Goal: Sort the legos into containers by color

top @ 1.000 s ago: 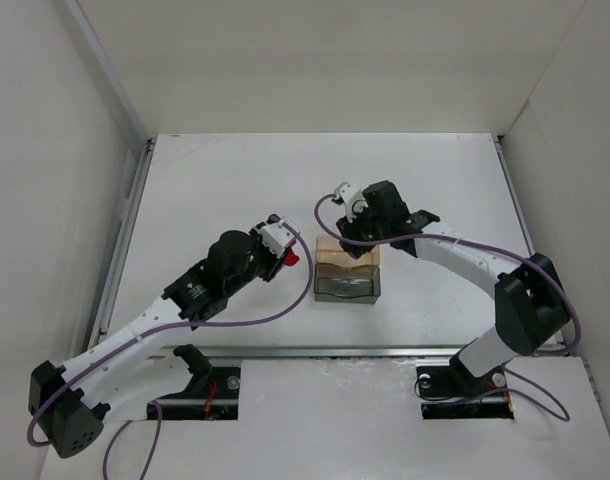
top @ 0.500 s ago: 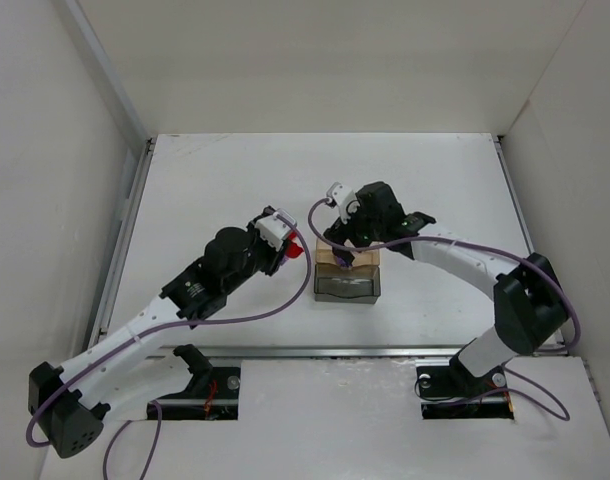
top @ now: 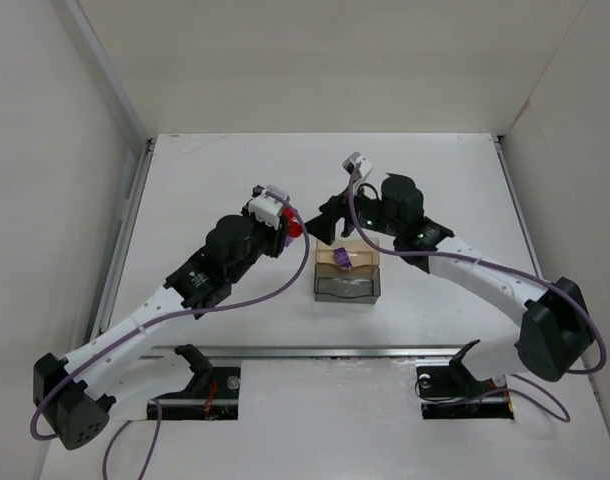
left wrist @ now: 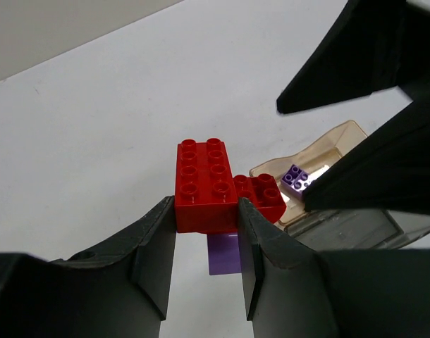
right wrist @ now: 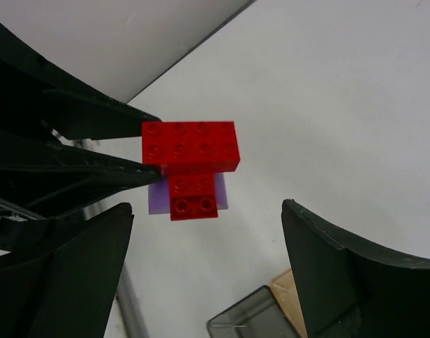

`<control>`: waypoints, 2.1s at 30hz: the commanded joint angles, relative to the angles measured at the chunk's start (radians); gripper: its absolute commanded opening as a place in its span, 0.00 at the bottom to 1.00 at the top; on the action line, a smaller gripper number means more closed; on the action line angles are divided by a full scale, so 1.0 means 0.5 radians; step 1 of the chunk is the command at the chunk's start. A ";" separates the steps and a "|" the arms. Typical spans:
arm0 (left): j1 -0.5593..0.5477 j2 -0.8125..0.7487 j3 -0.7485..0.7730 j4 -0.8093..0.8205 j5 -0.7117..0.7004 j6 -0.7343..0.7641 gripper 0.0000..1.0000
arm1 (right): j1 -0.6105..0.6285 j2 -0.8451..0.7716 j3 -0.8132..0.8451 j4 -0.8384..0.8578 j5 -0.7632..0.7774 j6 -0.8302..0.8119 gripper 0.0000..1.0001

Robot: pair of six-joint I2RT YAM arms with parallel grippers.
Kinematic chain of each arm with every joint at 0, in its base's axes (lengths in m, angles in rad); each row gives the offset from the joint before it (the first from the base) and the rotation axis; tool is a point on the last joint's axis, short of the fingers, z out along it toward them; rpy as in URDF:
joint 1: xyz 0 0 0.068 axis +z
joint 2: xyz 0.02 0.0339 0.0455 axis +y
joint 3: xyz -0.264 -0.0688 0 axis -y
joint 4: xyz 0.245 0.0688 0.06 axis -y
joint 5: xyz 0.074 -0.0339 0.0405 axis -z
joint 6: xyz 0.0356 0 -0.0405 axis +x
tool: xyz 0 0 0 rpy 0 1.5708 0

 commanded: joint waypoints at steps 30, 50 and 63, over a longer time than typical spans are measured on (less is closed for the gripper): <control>0.005 -0.029 0.122 0.210 -0.062 -0.040 0.00 | 0.086 0.358 0.228 0.252 -0.225 0.309 0.62; 0.005 0.072 0.328 0.535 -0.111 0.058 0.00 | 0.105 0.321 0.001 0.169 0.017 0.290 0.00; 0.005 -0.160 0.120 0.044 0.651 0.319 0.00 | -0.174 -0.242 -0.155 -0.211 1.075 0.440 0.00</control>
